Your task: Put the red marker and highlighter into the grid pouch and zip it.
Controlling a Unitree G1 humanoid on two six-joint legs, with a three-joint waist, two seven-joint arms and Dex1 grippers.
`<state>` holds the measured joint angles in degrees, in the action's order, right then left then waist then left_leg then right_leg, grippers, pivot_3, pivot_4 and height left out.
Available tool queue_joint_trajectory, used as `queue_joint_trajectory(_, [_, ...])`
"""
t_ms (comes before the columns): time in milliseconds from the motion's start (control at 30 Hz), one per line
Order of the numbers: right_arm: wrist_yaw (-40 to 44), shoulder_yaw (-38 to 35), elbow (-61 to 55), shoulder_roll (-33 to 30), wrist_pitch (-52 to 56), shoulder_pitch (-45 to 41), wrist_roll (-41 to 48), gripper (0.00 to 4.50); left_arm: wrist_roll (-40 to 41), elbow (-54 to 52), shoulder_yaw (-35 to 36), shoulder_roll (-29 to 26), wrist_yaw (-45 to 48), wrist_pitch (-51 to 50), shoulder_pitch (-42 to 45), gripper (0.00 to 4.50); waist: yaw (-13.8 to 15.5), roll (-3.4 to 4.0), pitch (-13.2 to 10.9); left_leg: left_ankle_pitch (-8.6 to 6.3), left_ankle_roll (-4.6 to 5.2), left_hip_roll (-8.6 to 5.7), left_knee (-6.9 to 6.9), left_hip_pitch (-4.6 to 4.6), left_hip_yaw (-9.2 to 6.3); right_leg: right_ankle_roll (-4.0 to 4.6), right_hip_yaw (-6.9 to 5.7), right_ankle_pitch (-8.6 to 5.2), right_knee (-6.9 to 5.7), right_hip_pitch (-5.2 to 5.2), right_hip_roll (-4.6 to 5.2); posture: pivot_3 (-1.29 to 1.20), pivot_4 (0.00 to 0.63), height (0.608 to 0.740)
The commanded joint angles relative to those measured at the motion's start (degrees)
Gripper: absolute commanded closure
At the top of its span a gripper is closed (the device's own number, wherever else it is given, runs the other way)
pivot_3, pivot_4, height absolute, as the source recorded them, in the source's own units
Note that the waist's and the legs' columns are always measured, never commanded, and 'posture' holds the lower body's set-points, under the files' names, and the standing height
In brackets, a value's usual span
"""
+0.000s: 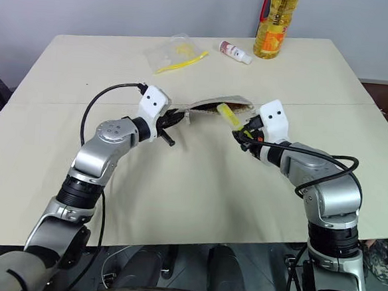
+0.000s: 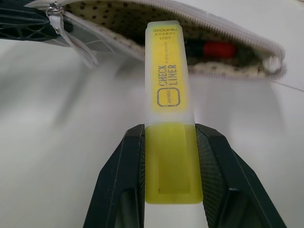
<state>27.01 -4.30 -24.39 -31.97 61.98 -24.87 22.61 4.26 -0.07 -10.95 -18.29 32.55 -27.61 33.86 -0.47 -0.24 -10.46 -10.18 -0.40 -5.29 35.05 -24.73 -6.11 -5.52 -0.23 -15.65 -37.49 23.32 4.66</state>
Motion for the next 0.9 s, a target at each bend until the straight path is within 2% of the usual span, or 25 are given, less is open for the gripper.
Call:
queue_joint_trajectory(33, [0.72,0.75,-1.4,-2.54,-0.25,-0.74,-0.26,3.6,-2.73,-2.8,-3.08,-3.27,3.74,6.85,-0.58,4.5,0.01,0.0,0.0,0.0,0.0,0.0,-0.01,0.0,0.0,0.0,0.0,0.0,0.0,0.0,0.0,0.0,0.15,0.74])
queue_joint_trajectory(300, [7.03,9.72,-5.15,-13.78,-1.48,-2.07,-1.99,3.6,-2.68,-3.38,-5.12,-6.22,10.68,13.16,-1.15,4.5,0.17,0.01,-0.01,-0.02,0.03,0.01,0.0,-0.09,-0.01,0.04,-0.02,-0.02,0.21,0.0,0.02,0.0,0.15,0.74])
queue_joint_trajectory(633, [10.72,12.56,-6.2,-17.22,-3.08,-4.95,-2.63,3.6,-2.06,-5.62,-5.37,-6.64,13.43,13.63,-2.1,4.5,0.06,0.0,-0.01,-0.04,0.07,0.02,0.02,-0.19,-0.01,0.01,-0.02,-0.01,0.29,0.04,0.03,0.0,0.15,0.74])
queue_joint_trajectory(767, [10.61,11.58,-5.74,-17.05,-3.68,-5.49,-2.95,1.67,-1.82,-6.0,-4.96,-6.32,13.39,12.19,-2.5,4.5,0.07,0.0,-0.01,-0.04,0.07,0.02,0.02,-0.19,-0.01,0.01,-0.02,0.0,0.29,0.04,0.03,0.0,0.15,0.74])
queue_joint_trajectory(867, [13.15,6.66,-7.62,-17.87,-5.69,-5.39,-0.04,0.16,-0.4,-6.52,-3.97,-5.3,12.69,8.42,-2.7,4.5,0.08,0.0,-0.01,-0.04,0.07,0.01,0.02,-0.19,-0.01,0.01,-0.02,0.0,0.29,0.04,0.03,0.0,0.15,0.74])
queue_joint_trajectory(900, [14.31,5.17,-8.31,-18.16,-6.61,-5.14,0.94,0.16,0.11,-6.71,-3.56,-4.84,12.35,7.07,-2.64,4.5,0.1,0.0,-0.02,-0.04,0.07,0.01,0.02,-0.19,-0.01,0.01,-0.03,0.0,0.29,0.04,0.03,0.0,0.15,0.74])
